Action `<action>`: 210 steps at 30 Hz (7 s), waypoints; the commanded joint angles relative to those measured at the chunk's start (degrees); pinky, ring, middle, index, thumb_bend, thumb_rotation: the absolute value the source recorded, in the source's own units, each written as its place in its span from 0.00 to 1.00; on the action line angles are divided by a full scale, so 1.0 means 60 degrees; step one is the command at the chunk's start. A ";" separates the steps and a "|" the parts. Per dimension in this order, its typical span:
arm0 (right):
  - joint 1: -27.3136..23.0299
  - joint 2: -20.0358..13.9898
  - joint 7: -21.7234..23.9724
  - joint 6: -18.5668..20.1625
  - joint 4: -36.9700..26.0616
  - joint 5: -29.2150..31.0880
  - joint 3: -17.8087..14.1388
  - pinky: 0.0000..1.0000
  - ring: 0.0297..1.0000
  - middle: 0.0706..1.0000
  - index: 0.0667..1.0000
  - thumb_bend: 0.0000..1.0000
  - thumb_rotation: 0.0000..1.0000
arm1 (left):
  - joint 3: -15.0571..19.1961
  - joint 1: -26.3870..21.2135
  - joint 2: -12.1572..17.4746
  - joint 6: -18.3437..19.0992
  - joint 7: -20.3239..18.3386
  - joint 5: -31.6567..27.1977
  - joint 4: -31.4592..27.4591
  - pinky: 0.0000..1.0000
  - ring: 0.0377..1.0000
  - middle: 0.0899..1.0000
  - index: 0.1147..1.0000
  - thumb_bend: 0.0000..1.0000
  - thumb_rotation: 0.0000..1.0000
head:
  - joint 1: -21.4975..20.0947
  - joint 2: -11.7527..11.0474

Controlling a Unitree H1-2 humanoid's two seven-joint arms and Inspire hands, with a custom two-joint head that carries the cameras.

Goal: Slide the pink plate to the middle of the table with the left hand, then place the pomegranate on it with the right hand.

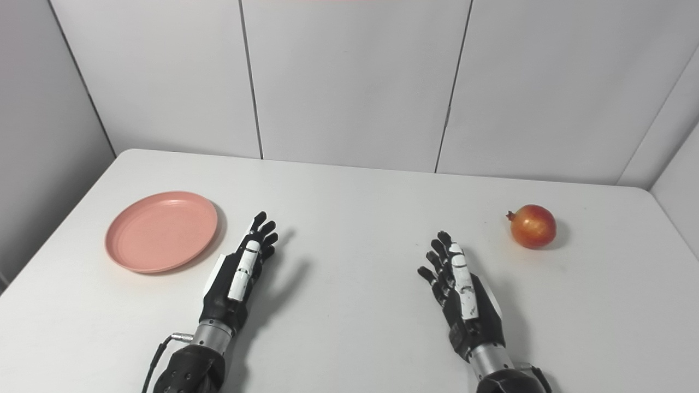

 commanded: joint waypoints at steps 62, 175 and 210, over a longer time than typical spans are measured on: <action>0.0069 -0.0604 0.0686 -0.1130 0.0323 0.0420 -0.0371 1.00 1.00 1.00 1.00 0.22 1.00 | -0.0591 -0.0067 -0.0840 -0.0226 0.0748 0.1097 0.1103 0.90 0.92 0.93 0.93 0.38 1.00 | 0.2885 -0.1371; 0.0151 -0.0500 0.0596 -0.1060 0.0187 0.0408 -0.0311 1.00 1.00 1.00 1.00 0.16 1.00 | 0.5024 -0.2771 0.3307 0.1484 0.0757 -0.3278 -0.0637 0.95 0.93 0.93 0.91 0.41 1.00 | 0.3095 -0.1897; 0.0157 -0.0559 0.0572 -0.1034 0.0102 0.0499 -0.0307 1.00 1.00 1.00 1.00 0.16 1.00 | 0.5234 -0.2784 0.3732 0.1487 0.0491 -0.4003 0.2052 0.97 0.95 0.94 0.92 0.36 1.00 | 0.3194 -0.1783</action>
